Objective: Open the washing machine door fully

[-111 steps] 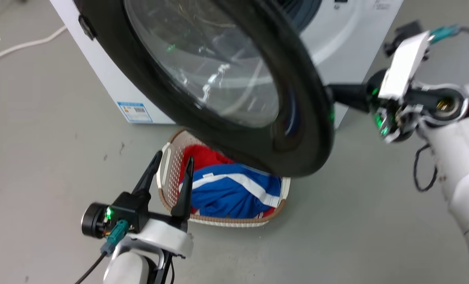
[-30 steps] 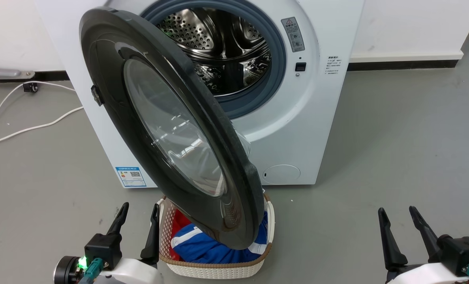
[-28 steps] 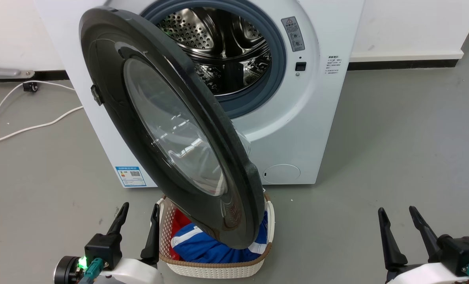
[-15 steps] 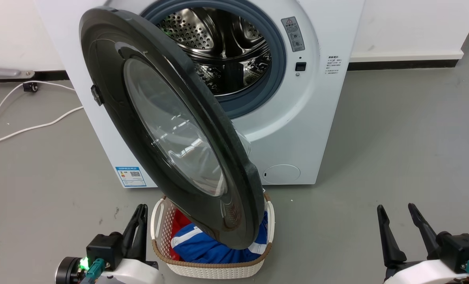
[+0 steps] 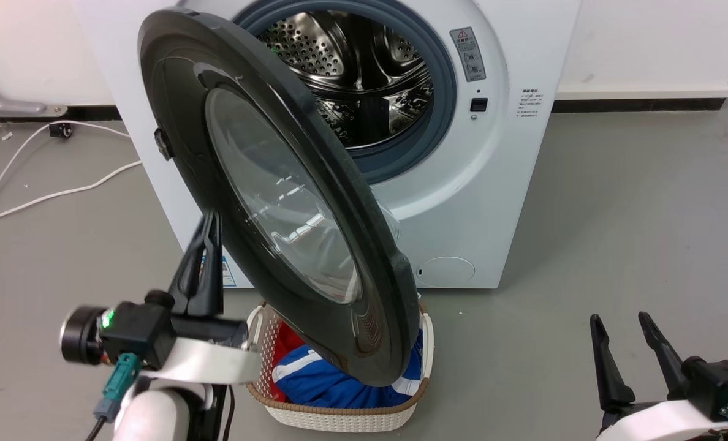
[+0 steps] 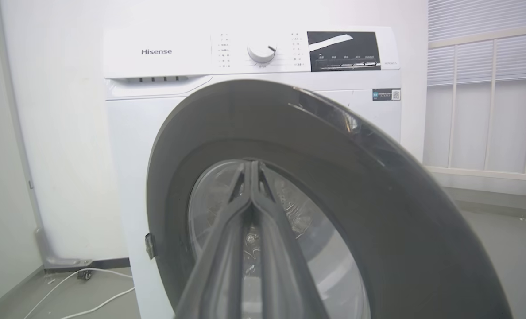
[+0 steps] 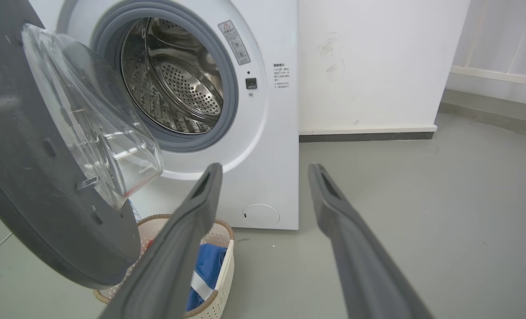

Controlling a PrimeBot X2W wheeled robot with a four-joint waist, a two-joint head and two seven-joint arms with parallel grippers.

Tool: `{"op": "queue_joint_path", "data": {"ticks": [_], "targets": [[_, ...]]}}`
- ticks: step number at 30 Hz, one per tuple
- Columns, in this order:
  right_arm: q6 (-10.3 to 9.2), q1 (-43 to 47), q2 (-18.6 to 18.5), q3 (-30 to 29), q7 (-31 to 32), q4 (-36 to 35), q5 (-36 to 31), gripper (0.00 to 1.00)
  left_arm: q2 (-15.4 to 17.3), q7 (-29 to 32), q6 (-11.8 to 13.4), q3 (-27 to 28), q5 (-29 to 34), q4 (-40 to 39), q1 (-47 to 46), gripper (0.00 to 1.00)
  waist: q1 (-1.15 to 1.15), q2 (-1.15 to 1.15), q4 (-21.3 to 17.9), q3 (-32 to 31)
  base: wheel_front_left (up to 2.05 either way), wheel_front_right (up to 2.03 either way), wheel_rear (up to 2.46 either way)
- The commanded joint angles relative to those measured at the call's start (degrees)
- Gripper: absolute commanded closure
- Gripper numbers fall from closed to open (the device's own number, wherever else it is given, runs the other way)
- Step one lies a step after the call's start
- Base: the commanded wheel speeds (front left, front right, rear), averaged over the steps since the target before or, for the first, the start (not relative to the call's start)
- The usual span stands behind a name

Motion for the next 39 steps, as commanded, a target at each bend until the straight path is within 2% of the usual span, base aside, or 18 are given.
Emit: {"op": "queue_joint_path", "data": {"ticks": [1, 10, 20, 27, 39], "targets": [[0.01, -0.68, 0.19, -0.08, -0.25, 0.03, -0.05, 0.00, -0.25, -0.02, 0.31, -0.23, 0.42, -1.60, -1.35, 1.00, 0.00, 0.00, 0.08, -0.01, 0.00, 0.00, 0.00], [0.01, -1.50, 0.19, 0.04, -0.33, 0.95, 0.46, 0.00, -2.49, 2.04, 0.42, -4.36, 1.69, -10.99, -12.83, 1.00, 0.00, 0.00, 0.01, 0.44, 0.00, 0.00, 0.00], [0.01, -2.15, 0.18, -0.02, -0.16, 1.81, 0.83, 0.00, -4.63, 4.28, -0.35, -11.99, 0.63, -10.46, -25.28, 1.00, 0.00, 0.00, -0.86, 0.31, 0.00, 0.00, 0.00], [0.01, -1.93, 0.18, -0.07, -0.07, 2.25, 1.31, 0.00, -5.11, 7.63, -0.57, -19.45, -1.72, -7.90, -25.10, 1.00, 0.00, 0.00, -1.56, 0.53, 0.00, 0.00, 0.00], [0.01, -0.87, 0.17, -0.71, 0.25, 3.14, 2.28, 0.00, -5.22, 19.33, -2.24, -34.26, -7.93, -1.66, -16.46, 1.00, 0.00, 0.00, -1.00, 1.14, 0.00, 0.00, 0.00]]}}
